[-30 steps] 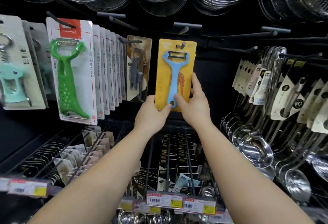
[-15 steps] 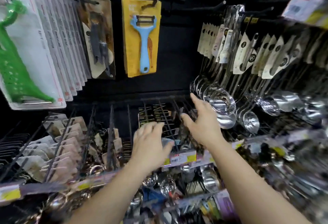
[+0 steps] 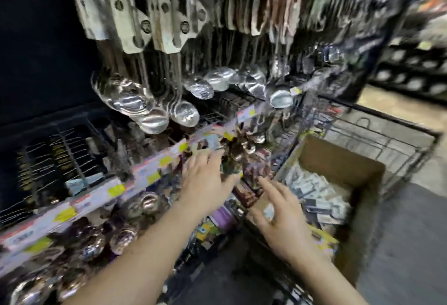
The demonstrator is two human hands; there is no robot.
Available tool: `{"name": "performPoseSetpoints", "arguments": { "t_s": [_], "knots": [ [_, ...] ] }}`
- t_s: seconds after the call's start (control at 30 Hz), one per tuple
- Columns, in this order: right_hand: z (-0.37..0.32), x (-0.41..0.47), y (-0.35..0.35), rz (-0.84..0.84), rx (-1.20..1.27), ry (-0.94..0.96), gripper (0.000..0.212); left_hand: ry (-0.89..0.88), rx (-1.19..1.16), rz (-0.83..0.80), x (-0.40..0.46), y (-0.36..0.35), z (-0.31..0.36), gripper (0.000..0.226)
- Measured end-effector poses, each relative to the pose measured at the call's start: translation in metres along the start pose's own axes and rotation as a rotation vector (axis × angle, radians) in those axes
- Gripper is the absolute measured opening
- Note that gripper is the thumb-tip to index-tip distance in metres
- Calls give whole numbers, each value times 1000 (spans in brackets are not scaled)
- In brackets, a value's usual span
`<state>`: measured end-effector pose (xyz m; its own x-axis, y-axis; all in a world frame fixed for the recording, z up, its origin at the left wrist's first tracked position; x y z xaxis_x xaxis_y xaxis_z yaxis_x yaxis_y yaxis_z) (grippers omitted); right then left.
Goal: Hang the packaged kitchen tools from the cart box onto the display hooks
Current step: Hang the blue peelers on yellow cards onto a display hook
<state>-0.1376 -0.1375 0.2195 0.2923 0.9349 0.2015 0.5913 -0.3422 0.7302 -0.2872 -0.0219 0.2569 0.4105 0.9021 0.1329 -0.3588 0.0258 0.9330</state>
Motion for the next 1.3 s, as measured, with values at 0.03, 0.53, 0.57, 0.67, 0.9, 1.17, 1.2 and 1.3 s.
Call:
{"name": "performPoseSetpoints", "arguments": {
  "t_s": [0.03, 0.53, 0.57, 0.67, 0.9, 1.17, 1.2, 1.3],
  "knots": [
    [21, -9, 10, -8, -25, -44, 69, -16, -11, -23, 7, -11, 20, 69],
    [231, -12, 106, 63, -74, -470, 65, -203, -3, -355, -4, -169, 164, 74],
    [240, -7, 103, 63, -61, -503, 65, -204, -7, -387, 1, -178, 164, 70],
    [261, 1, 91, 31, -58, -571, 67, -216, 19, -435, 20, -202, 161, 69],
    [315, 9, 31, -88, 18, -819, 66, -231, 32, -636, 84, -285, 159, 67],
    [361, -11, -31, -162, 177, -1227, 69, -322, 151, -874, 130, -382, 157, 66],
    [366, -14, -38, -161, 210, -1276, 68, -334, 155, -906, 130, -393, 157, 66],
    [376, -18, -57, -110, 312, -1394, 64, -367, 168, -988, 126, -422, 157, 67]
  ]
}}
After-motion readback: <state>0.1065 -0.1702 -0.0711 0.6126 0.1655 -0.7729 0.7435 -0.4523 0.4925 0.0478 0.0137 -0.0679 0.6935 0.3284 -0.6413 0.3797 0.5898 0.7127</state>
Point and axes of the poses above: each hand's wrist, its own x-axis towards the middle knuckle, its own y-axis out of the back of the hand, z = x × y, the point moved 3 cm from there along x, towards the middle knuckle, and after that the axes turned 6 degrees about x, right-handed, at the moved point
